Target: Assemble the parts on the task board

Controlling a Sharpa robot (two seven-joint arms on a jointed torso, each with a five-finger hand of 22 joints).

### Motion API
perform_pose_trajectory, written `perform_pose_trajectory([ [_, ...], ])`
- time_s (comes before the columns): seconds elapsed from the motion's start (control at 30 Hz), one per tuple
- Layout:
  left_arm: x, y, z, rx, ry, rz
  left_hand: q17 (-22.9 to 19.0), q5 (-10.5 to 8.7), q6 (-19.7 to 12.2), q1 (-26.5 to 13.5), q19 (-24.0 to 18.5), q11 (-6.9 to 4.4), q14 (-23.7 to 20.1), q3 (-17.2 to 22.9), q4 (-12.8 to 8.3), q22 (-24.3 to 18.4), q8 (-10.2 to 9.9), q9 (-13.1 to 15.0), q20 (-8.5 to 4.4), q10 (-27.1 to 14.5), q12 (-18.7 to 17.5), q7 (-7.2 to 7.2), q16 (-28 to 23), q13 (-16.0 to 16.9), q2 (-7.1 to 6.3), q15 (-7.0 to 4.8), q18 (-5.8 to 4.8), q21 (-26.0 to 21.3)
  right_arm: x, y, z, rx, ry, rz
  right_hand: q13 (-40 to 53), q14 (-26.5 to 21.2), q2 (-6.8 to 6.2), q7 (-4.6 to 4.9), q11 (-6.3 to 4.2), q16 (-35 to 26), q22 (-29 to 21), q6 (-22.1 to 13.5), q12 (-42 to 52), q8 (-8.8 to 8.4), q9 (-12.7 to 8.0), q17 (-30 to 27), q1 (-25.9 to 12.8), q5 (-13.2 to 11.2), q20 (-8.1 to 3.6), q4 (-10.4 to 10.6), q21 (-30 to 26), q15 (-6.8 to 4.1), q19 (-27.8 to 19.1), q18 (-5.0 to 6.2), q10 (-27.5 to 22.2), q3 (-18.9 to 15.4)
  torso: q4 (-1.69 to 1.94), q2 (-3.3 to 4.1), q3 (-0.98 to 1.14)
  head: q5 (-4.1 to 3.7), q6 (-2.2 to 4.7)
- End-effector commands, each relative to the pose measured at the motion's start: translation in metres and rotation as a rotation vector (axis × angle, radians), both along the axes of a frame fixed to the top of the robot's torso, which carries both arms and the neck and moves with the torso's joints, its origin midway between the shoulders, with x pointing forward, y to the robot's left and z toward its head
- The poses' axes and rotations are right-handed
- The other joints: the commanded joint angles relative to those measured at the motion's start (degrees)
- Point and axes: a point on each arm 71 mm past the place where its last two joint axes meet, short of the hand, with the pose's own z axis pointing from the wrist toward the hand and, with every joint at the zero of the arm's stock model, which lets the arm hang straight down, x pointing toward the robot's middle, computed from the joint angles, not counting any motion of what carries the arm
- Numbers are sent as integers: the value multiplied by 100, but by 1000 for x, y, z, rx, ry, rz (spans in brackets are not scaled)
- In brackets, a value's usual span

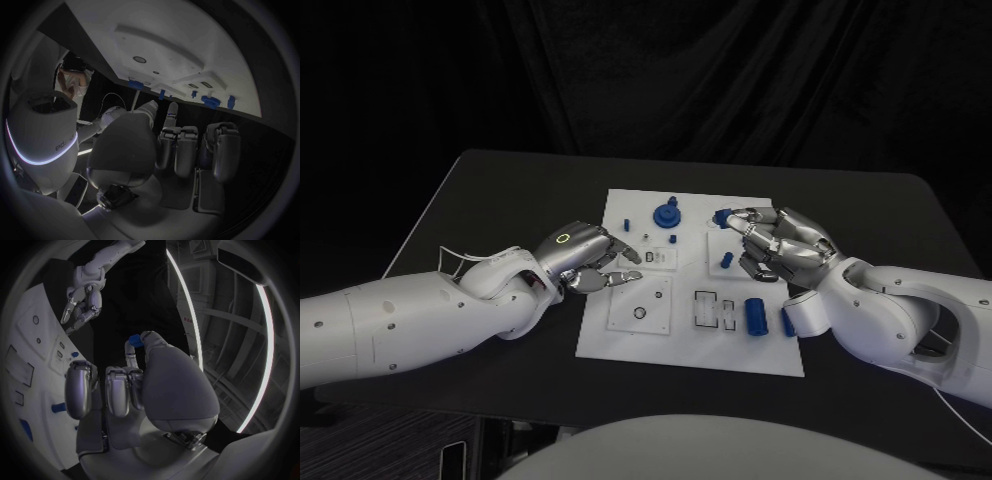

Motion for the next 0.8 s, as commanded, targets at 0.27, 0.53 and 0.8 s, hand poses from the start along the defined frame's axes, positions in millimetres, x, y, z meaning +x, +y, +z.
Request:
perform_pose_trajectory([
  [0.27, -1, -1, -1, -2, 11, -13, 1510, -33, 8, 42, 220, 39, 596, -3, -9, 1317, -7, -10, -14, 615, 21, 7, 15, 1509, -3, 14, 20, -24, -13, 9, -5, 133, 257, 48, 1382, 581, 121, -84, 54, 7, 1177, 39, -32, -4, 961, 1435, -59, 55, 43, 6, -64, 60, 80, 20, 511, -147, 2, 0, -1, -18, 0],
  [0.53, -2, -1, -1, -1, 11, -14, 1510, -30, 5, 50, 216, 41, 596, -3, -8, 1315, -11, -13, -11, 615, 21, 9, 15, 1509, 4, 17, 22, -31, -20, 12, -6, 172, 337, 155, 1430, 592, 167, -95, 49, 28, 1175, 64, -7, 12, 971, 1472, -96, 75, 44, 1, -65, 57, 77, 21, 544, -213, 4, -1, -2, -42, 0],
  [0.8, -2, 0, -1, 0, 14, -13, 1510, -30, 5, 50, 216, 41, 596, -3, -8, 1315, -11, -13, -11, 615, 21, 9, 15, 1509, 4, 17, 22, -31, -29, 18, -5, 213, 400, 348, 1442, 597, 226, -102, 43, 38, 1169, 80, -1, 32, 977, 1490, -186, 117, 40, 4, -74, 52, 68, 24, 553, -318, -2, -1, 0, -21, 0],
])
